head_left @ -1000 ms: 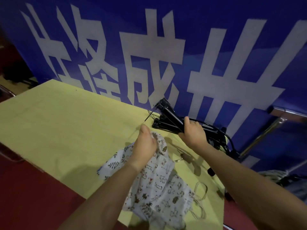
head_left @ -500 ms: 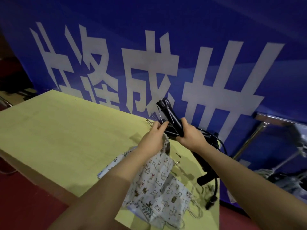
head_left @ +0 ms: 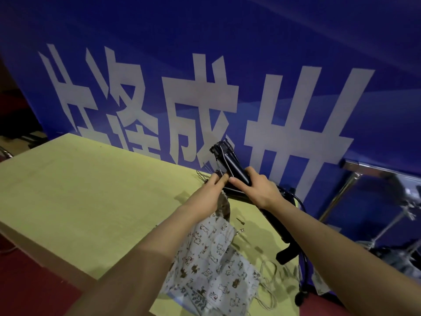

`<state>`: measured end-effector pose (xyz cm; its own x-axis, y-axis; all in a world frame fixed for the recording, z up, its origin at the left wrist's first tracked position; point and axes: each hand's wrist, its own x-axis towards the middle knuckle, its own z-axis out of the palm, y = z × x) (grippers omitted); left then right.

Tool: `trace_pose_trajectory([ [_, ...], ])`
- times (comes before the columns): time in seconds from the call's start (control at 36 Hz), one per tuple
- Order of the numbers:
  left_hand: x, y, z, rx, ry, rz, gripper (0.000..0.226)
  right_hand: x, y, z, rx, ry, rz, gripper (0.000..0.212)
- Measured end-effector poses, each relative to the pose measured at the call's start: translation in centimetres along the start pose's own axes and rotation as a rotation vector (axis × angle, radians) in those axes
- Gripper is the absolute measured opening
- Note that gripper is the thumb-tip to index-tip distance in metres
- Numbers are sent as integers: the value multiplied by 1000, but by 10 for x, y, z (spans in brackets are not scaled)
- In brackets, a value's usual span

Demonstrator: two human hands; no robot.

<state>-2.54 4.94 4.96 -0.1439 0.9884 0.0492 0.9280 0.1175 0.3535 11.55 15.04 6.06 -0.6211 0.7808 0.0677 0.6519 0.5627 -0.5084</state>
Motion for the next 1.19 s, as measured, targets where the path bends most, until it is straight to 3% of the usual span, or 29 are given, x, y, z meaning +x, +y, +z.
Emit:
trace_pose_trajectory([
  [0.14,0,0,1,-3,52,29,62,-1,1,4,-23,32,-18,44],
  [0.31,-7,-8,7,57,106,9,58,-1,-6,6,-41,25,-44,50],
  [0.5,-13,-16,6,109,156,-14,69,3,-1,10,171,22,135,60],
  [0.64,2,-22,-2,-45,216,-276,24,-6,10,14,227,-9,67,48],
  [0.78,5,-24,-7,-132,337,-427,17,-17,18,17,160,-139,-49,52],
  [0.92,7,-29,-10,-748,404,-605,13,-22,20,18,114,-213,-100,47],
  [0.97,7,-35,-8,-880,457,-598,11,-23,19,18,101,-233,-125,49],
  [1.03,4,-37,-9,-906,468,-557,22,-22,18,20,47,-249,-135,62],
  [1.08,3,-38,-11,-915,438,-520,33,-19,18,22,-11,-248,-142,58],
  [1.19,-2,-38,-15,-784,380,-435,35,-13,19,22,-126,-242,-139,56],
])
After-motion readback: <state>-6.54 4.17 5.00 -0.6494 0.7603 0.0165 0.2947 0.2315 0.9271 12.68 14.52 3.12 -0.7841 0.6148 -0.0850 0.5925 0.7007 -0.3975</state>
